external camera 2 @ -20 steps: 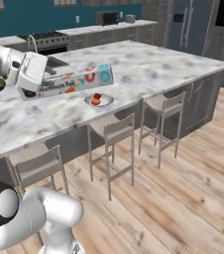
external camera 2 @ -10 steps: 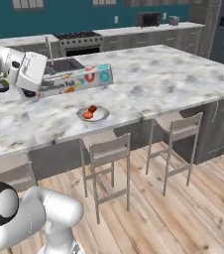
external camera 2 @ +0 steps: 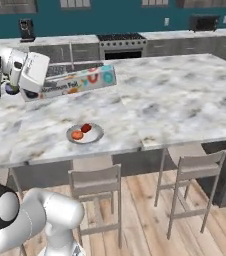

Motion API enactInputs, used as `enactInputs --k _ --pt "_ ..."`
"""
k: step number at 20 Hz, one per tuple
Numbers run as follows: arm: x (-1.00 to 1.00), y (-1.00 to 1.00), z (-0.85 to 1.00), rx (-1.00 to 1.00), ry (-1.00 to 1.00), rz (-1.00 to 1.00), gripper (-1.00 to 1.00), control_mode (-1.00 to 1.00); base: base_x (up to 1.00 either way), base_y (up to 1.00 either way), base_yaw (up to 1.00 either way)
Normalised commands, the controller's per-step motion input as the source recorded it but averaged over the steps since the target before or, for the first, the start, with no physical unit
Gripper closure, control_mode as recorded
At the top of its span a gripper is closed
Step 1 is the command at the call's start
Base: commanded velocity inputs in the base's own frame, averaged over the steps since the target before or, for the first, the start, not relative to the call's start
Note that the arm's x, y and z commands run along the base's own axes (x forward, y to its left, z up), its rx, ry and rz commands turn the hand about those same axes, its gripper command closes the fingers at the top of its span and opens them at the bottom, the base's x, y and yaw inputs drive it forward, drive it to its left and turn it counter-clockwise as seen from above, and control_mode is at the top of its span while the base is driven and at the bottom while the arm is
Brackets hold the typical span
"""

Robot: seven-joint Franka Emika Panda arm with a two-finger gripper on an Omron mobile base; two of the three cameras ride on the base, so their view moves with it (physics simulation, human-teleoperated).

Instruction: Retrieve the tupperware and aluminum foil from the cabinet and place them on the dining counter near the plate with squash and bell pepper to prepare for storing leftovers.

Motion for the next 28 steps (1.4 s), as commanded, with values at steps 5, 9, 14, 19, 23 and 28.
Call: enactInputs --k 5,9,14,19,23,28 --pt "0.0 0.0 0.0 0.0 0.0 0.0 1.0 1.0 1.0 -0.26 0.6" --pt "0.0 0.0 0.0 0.0 0.0 0.0 1.0 1.0 1.0 -0.27 0.62" --pt "0.31 -0.04 -0.25 0.04 0.01 0.27 1.0 -1.0 0.56 -0.2 0.38" --pt "0.67 0.0 -0.85 0.04 0.14 0.7 1.0 -1.0 0.0 0.0 0.0" --pt "0.57 -0.01 -1.0 0.01 0.09 0.65 1.0 -1.0 0.0 0.0 0.0" --pt "0.62 0.04 -1.0 0.0 0.01 0.5 1.0 -1.0 0.0 0.0 0.0"
